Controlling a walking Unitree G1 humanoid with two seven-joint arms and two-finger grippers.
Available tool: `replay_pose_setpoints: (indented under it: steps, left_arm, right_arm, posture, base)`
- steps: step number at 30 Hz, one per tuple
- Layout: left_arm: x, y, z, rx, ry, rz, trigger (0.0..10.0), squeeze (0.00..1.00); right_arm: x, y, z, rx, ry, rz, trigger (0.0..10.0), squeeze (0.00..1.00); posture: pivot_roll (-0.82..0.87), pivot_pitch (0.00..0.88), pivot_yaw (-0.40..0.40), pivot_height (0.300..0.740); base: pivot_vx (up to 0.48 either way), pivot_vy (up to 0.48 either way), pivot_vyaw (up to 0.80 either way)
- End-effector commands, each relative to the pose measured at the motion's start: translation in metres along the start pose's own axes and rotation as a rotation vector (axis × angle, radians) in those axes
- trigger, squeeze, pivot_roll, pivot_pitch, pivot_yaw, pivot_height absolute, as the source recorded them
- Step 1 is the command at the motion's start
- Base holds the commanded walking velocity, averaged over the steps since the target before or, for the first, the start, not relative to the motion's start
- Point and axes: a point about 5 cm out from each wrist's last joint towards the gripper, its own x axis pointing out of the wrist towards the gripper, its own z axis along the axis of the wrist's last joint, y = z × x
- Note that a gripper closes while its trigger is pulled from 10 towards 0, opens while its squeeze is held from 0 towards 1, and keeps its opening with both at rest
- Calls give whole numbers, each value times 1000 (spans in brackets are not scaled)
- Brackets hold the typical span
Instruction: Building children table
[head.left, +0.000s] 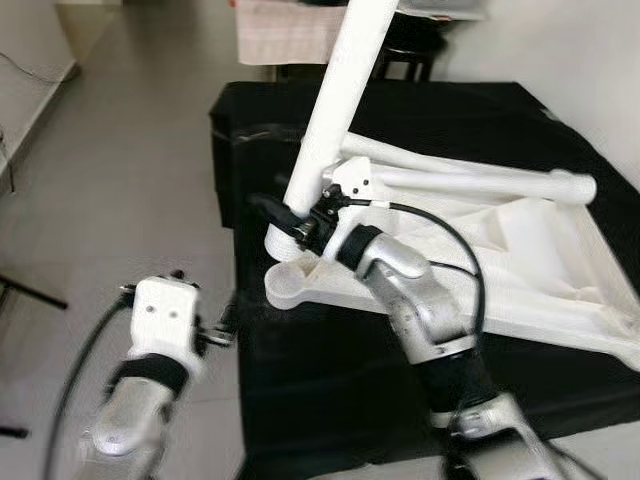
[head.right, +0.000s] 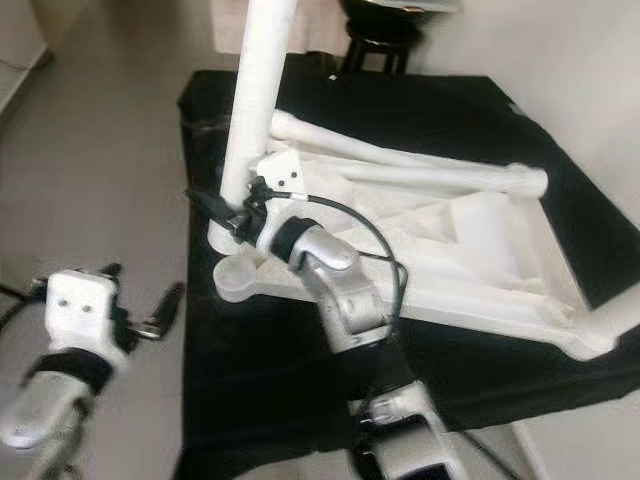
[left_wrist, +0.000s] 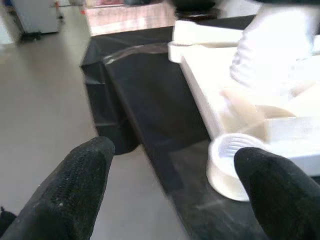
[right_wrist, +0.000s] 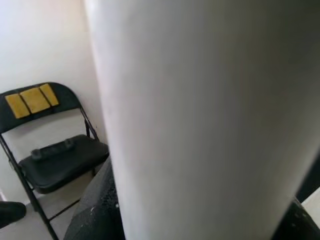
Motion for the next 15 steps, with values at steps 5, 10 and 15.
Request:
replay_pose_setpoints:
  steps: [5, 10, 15]
  left_arm:
    - [-2, 0, -4, -18, 21, 13, 10000, 0]
    - [-3, 0, -7, -16, 30, 12, 10000, 0]
    - [-4, -1, -12, -16, 66, 9, 10000, 0]
  right_arm:
    - [2, 8, -1, -7, 7, 51, 10000, 0]
    - [0, 11, 0, 28, -10, 89, 10000, 0]
    - [-2, 13, -1, -2, 6, 116, 10000, 0]
  posture:
    - [-15, 110, -109, 740]
    - [-17, 109, -108, 740]
    - [-18, 109, -105, 740]
  base:
    - [155, 0, 0]
    - [0, 0, 800]
    - [0, 0, 160]
